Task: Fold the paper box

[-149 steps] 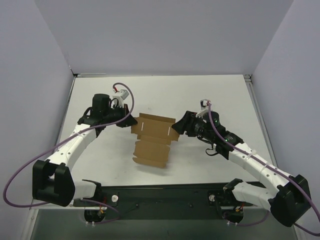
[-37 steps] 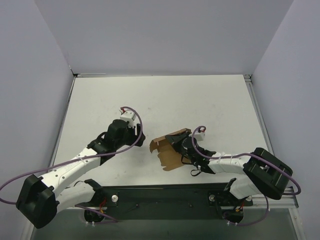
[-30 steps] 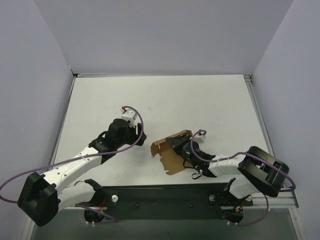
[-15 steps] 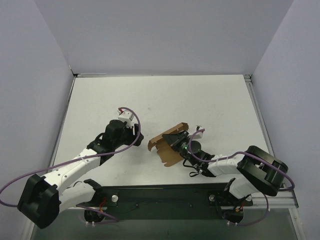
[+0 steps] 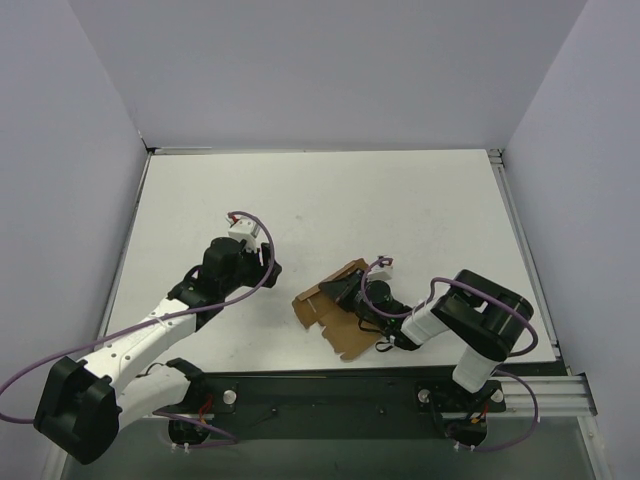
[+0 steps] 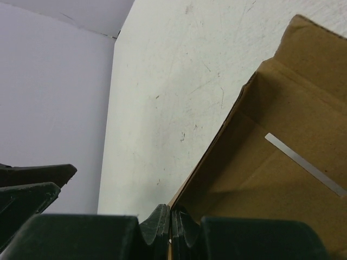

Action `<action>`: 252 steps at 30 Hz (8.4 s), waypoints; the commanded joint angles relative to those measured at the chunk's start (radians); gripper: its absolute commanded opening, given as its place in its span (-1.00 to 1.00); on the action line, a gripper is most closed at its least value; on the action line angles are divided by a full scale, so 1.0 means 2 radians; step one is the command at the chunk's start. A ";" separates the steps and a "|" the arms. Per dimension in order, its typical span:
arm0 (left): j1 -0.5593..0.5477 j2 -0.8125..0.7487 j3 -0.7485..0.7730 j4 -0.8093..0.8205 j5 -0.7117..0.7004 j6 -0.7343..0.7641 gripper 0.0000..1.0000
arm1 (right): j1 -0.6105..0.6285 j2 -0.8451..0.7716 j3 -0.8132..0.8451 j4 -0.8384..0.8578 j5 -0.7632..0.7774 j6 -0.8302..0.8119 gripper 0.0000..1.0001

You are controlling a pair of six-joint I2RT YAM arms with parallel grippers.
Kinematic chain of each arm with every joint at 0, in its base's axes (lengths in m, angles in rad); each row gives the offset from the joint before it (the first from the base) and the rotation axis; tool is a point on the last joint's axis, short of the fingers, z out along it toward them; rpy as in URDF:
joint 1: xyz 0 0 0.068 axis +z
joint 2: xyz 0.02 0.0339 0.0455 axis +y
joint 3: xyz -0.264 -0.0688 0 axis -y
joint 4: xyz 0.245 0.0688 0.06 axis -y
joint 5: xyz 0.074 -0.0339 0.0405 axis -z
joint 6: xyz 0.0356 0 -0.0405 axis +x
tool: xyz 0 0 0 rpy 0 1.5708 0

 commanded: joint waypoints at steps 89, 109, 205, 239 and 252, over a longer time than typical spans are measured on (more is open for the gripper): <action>-0.268 0.143 -0.006 0.116 -0.238 0.153 -0.93 | -0.010 -0.088 -0.011 -0.086 0.083 0.087 -0.81; -0.165 -0.005 -0.072 0.092 -0.132 0.041 0.54 | -0.010 -0.091 -0.017 -0.087 0.094 0.085 -1.00; -0.229 0.158 0.024 0.125 -0.133 -0.059 -1.00 | 0.083 -0.191 0.117 -0.385 0.159 -0.004 -0.13; -0.230 0.110 0.064 0.005 -0.015 0.059 -1.00 | 0.083 -0.195 0.149 -0.399 0.172 -0.324 -0.87; -0.229 0.111 0.082 -0.025 0.037 0.059 -1.00 | 0.083 -0.236 0.102 -0.369 0.225 -0.407 -0.35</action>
